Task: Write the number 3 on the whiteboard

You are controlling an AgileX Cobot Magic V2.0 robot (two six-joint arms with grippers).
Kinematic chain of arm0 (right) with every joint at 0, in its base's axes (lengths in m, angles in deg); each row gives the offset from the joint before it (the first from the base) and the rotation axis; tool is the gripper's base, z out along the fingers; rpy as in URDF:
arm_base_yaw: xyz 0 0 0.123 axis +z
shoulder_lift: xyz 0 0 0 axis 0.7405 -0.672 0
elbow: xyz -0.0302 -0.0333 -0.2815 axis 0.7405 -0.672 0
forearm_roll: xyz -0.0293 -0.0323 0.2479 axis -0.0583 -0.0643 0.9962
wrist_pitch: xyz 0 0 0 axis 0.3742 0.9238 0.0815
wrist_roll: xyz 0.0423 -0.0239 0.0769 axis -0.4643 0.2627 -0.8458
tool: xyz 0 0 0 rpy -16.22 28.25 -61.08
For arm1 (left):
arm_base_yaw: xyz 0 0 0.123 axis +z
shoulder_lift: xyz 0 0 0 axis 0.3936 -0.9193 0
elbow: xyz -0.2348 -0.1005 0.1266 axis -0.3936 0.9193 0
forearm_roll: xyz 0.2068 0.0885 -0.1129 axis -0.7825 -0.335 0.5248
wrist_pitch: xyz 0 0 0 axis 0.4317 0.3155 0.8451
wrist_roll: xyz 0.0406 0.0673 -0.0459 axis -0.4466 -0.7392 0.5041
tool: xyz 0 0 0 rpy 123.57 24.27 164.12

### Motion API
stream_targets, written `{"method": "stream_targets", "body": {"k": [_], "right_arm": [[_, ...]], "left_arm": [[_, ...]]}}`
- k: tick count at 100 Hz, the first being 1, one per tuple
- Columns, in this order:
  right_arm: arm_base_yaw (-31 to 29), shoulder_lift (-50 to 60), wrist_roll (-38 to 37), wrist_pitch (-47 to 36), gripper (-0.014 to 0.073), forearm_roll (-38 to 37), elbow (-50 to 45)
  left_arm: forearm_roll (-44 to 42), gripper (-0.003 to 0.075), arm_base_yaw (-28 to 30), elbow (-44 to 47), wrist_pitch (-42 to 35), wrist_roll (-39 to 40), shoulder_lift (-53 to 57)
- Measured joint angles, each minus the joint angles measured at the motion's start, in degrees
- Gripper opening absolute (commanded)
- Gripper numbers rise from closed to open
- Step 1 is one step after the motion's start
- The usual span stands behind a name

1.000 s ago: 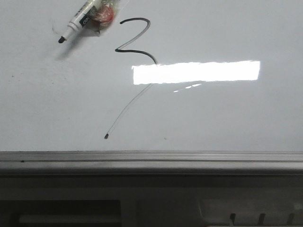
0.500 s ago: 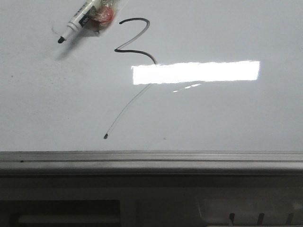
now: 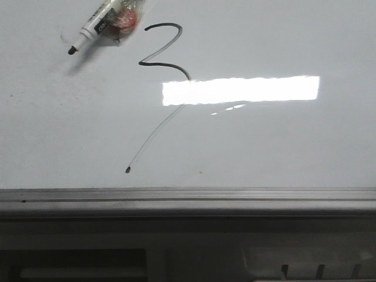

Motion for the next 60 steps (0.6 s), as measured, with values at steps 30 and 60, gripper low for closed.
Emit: {"method": "stream_targets", "body": {"k": [30, 60], "right_arm": [[-6.7, 8.8, -4.3, 17.9, -0.0061, -4.1, 0.0], [-6.7, 11.8, -4.3, 18.8, -0.0061, -4.3, 0.0]], "left_arm": [[0.0, -0.0021, 0.0, 0.0, 0.0, 0.0, 0.0], [0.0, -0.0021, 0.0, 0.0, 0.0, 0.0, 0.0]]}}
